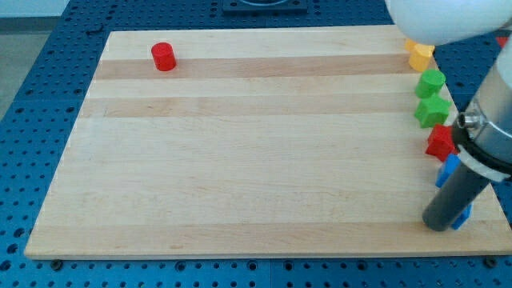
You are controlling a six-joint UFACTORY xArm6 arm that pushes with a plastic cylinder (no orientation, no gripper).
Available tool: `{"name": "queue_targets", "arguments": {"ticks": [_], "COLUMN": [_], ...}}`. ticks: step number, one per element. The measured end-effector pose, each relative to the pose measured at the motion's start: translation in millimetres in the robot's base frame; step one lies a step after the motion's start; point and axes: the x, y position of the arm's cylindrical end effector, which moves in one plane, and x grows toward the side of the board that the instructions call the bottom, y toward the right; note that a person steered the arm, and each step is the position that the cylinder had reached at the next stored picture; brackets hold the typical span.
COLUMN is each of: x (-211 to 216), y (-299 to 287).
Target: Slide the red circle to the top right
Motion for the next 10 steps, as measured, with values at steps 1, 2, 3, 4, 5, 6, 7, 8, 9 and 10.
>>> {"name": "queue_targets", "arguments": {"ticks": [1, 2, 3, 4, 5, 6, 7, 8, 9, 10], "x": [0, -9, -53, -114, -188, -268, -342, -380, -382, -357], "y": [6, -44, -126, -207, -262, -281, -315, -382, -451, -453]}}
